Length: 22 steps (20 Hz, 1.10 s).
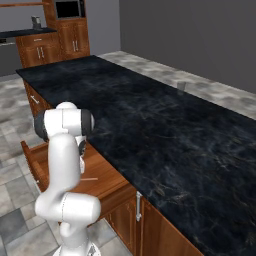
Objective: Take a straw from the drawer in front and place it inside the glass cup on the dining counter.
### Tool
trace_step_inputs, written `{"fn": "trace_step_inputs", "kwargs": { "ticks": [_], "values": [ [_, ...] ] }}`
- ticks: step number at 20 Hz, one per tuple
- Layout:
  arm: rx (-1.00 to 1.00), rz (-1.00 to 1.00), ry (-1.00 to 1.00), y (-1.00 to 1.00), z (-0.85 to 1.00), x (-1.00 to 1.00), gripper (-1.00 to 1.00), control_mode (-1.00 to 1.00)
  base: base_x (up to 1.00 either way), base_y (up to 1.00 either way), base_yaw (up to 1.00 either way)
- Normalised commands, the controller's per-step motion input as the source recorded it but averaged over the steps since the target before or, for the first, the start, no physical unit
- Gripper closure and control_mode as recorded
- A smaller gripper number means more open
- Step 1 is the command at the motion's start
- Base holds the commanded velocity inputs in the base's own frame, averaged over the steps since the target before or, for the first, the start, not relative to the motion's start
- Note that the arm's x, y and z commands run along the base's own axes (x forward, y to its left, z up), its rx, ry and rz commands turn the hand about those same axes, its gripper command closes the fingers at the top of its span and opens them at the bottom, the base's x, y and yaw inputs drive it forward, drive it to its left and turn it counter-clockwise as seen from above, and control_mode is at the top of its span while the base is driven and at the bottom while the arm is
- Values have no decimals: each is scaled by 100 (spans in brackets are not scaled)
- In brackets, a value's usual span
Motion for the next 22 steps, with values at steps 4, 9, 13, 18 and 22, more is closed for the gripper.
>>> {"fn": "trace_step_inputs", "kwargs": {
  "ticks": [4, 9, 13, 18, 22],
  "values": [
    [0, 0, 11, 0, -35, 33, -100, -100, 0, 0, 0],
    [0, 0, 10, 12, -36, 9, -100, -100, 0, 0, 0],
    [0, 0, 4, 19, -26, 0, -100, -100, 0, 0, 0],
    [0, -3, 0, 16, -14, -1, -100, -100, 0, 0, 0],
    [0, -5, 0, 2, -6, -19, -100, -100, 0, 0, 0]
  ]
}}
